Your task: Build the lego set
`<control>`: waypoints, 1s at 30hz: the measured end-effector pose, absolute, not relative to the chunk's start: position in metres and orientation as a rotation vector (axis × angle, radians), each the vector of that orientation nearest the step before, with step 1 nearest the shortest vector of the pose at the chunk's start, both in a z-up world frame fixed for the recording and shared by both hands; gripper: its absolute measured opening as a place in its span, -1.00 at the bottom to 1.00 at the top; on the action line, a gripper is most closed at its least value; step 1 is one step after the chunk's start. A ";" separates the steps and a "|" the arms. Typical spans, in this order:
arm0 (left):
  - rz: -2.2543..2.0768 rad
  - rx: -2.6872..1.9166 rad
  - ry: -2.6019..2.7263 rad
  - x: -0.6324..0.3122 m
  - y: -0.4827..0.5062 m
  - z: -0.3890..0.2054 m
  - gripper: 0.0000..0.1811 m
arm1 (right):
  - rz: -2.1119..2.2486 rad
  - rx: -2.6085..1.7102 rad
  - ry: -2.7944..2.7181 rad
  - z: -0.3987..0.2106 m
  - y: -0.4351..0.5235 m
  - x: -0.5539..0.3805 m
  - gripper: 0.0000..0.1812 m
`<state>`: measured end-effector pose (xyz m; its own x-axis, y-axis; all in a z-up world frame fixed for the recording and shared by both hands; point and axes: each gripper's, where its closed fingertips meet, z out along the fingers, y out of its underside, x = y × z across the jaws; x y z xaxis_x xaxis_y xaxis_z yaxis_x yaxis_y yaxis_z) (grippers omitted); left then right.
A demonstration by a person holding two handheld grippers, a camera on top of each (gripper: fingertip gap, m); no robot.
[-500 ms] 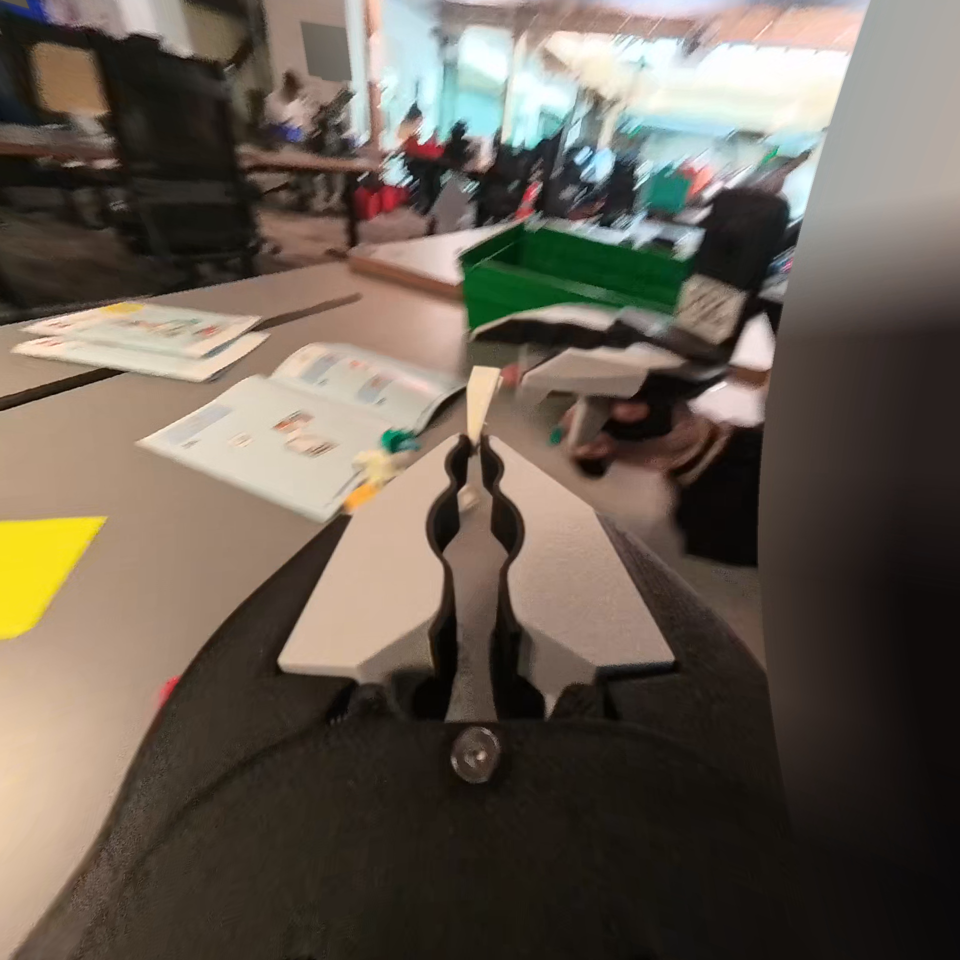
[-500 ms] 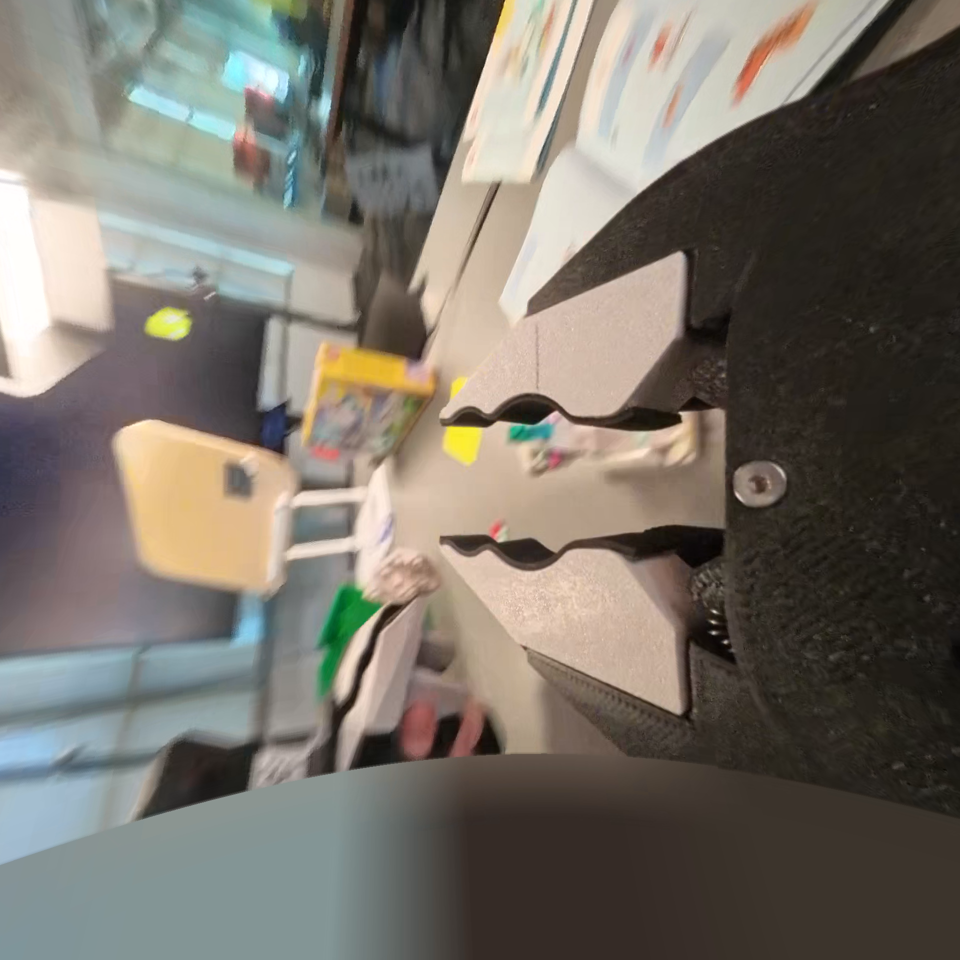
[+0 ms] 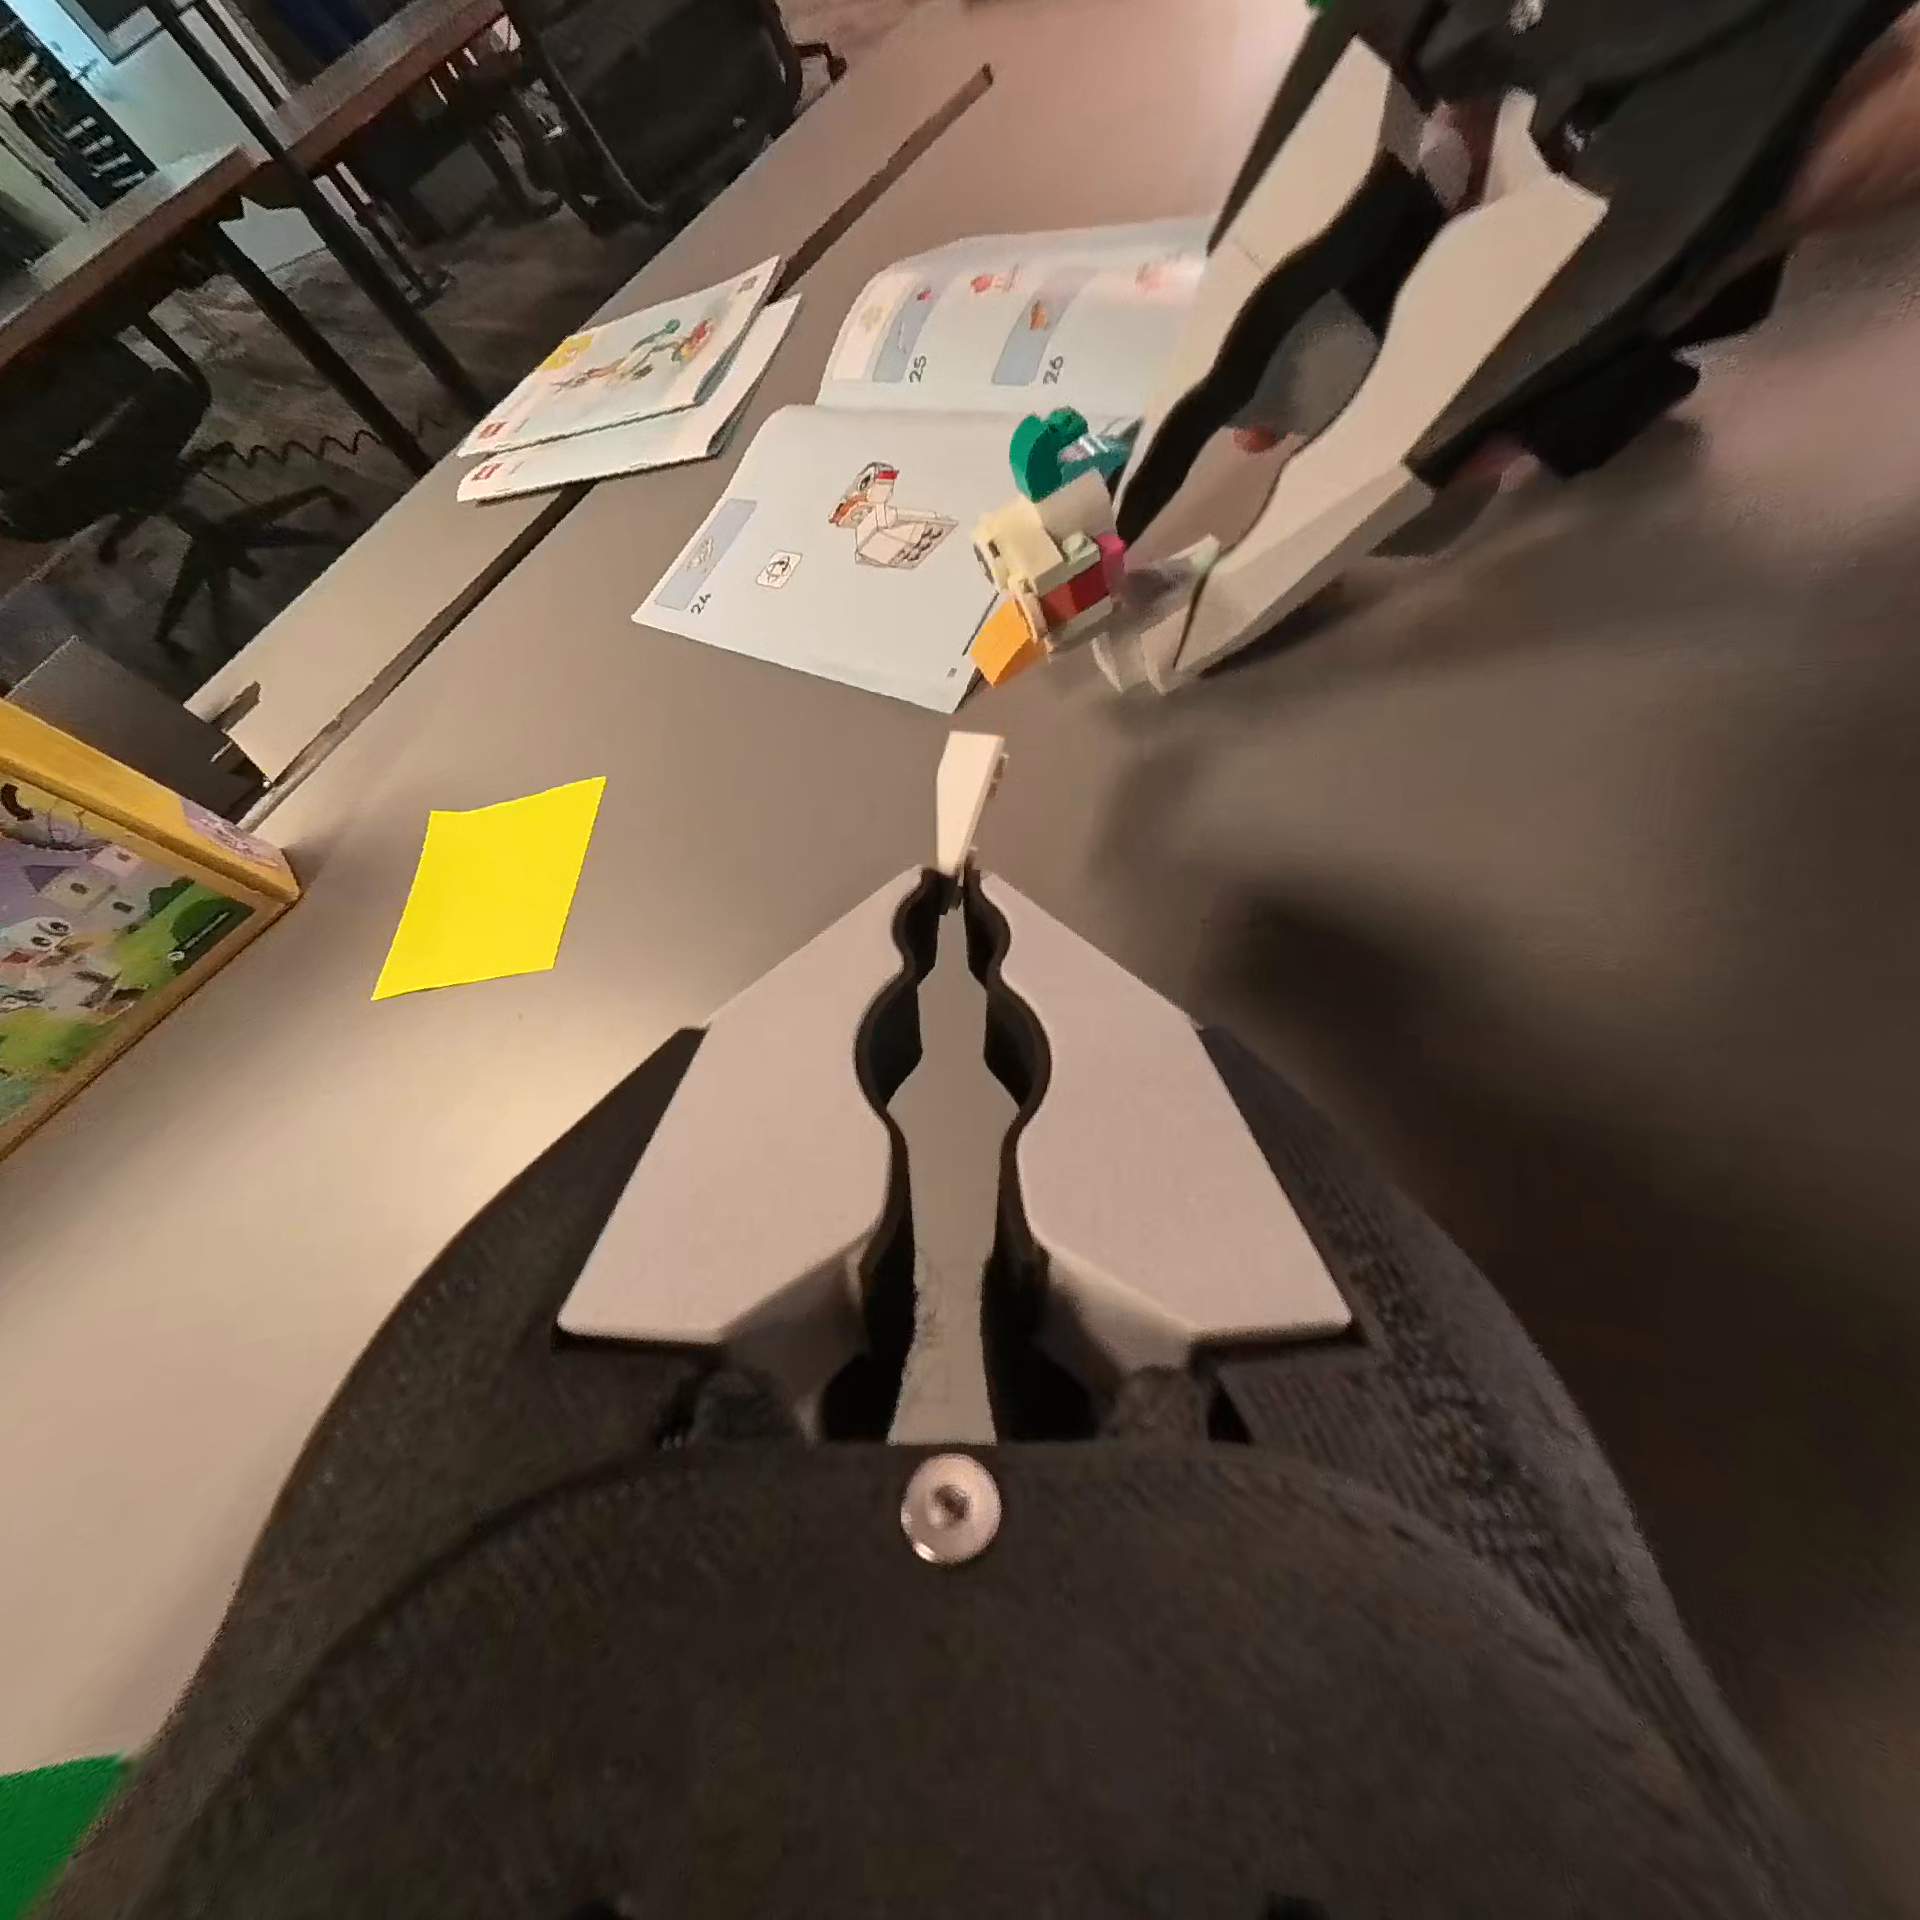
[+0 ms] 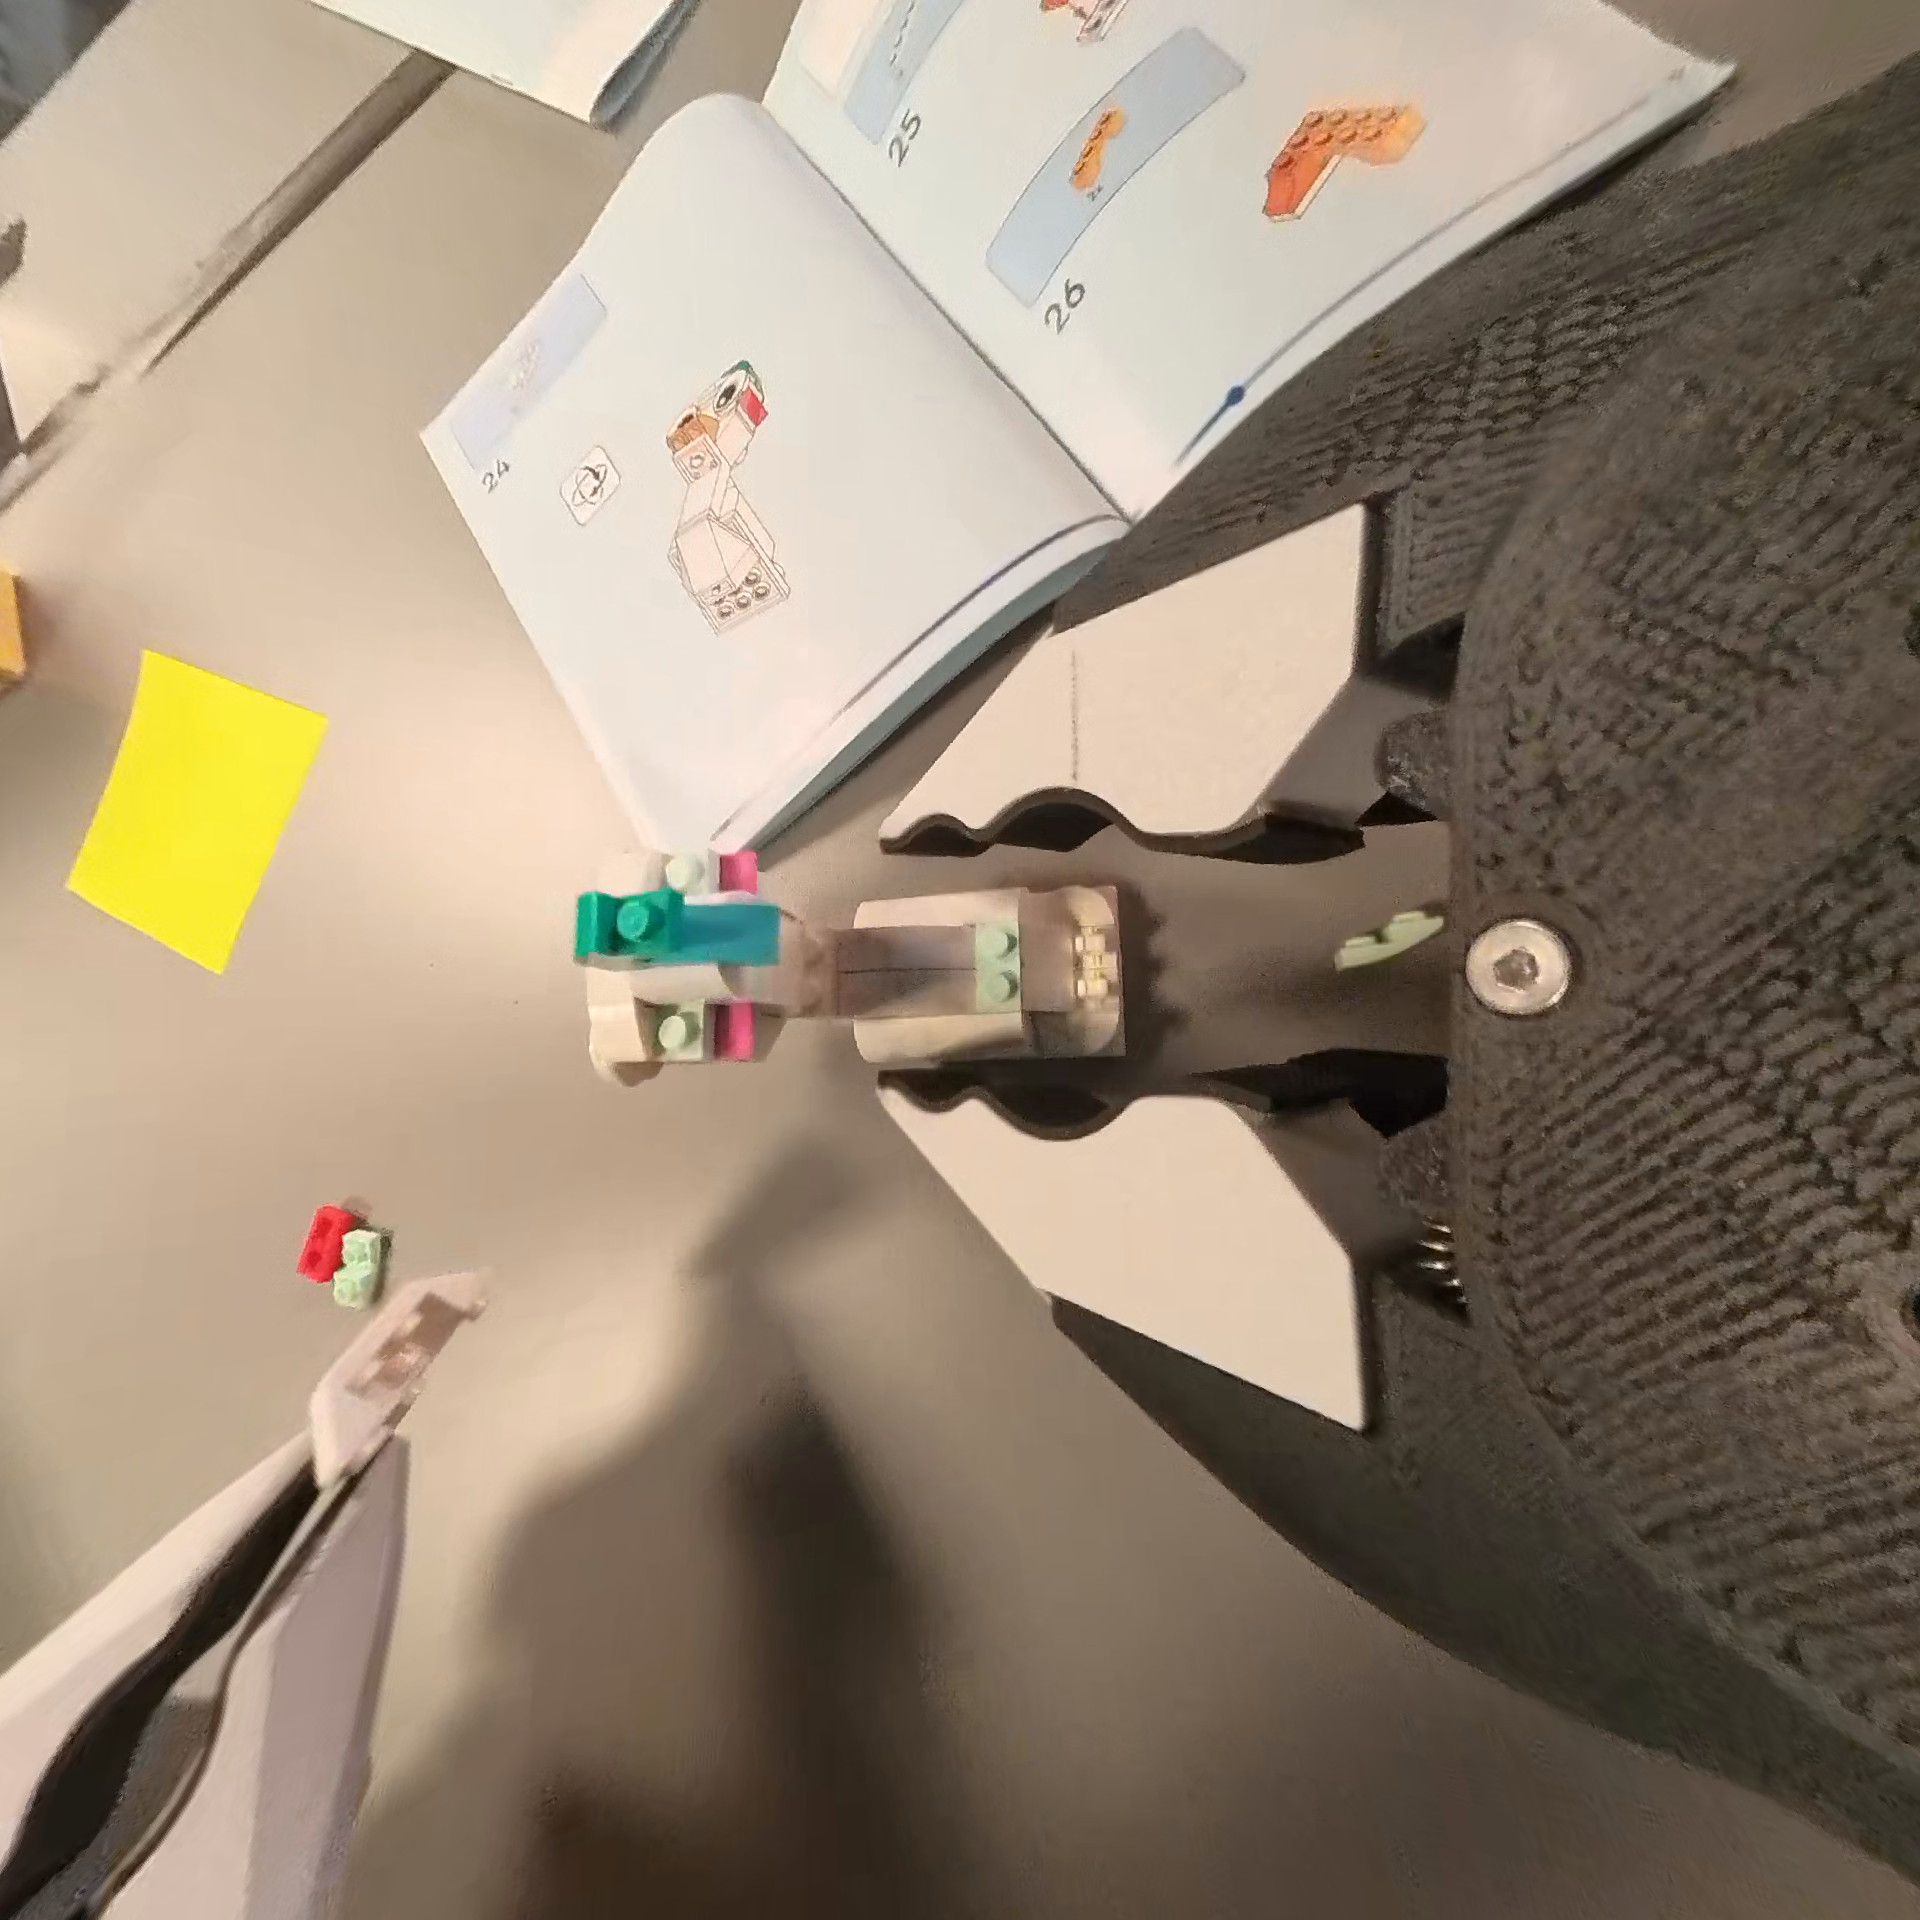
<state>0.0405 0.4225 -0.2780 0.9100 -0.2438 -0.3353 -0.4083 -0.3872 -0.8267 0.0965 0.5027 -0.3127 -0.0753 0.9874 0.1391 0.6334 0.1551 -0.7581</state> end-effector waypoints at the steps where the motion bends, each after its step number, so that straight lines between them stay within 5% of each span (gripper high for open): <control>1: 0.207 -1.998 0.484 0.040 0.422 -0.280 -0.97 | 0.707 -1.556 -1.797 -0.313 0.502 0.096 -0.60; 5: 0.245 -2.022 0.516 0.039 0.423 -0.287 -0.97 | 0.756 -1.568 -1.812 -0.309 0.500 0.094 -0.69; 9: 0.261 -2.041 0.529 0.038 0.423 -0.293 -0.97 | 0.703 -1.607 -1.890 -0.321 0.495 0.097 -0.56; 19: 0.213 -2.022 0.458 0.043 0.429 -0.287 -0.97 | 0.864 -1.585 -1.697 -0.304 0.492 0.090 -0.66; 21: 0.173 -1.988 0.397 0.044 0.432 -0.277 -0.97 | 1.003 -1.543 -1.554 -0.284 0.489 0.085 -0.85; 30: 0.163 -2.025 0.256 0.026 0.441 -0.271 -0.97 | 1.027 -1.526 -1.430 -0.273 0.495 0.083 -0.85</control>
<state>0.0265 0.4414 -0.2709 0.9680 -0.1098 -0.2257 -0.2510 -0.4364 -0.8640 0.0827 0.4948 -0.2726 0.0358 0.9985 -0.0426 0.3591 -0.0526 -0.9318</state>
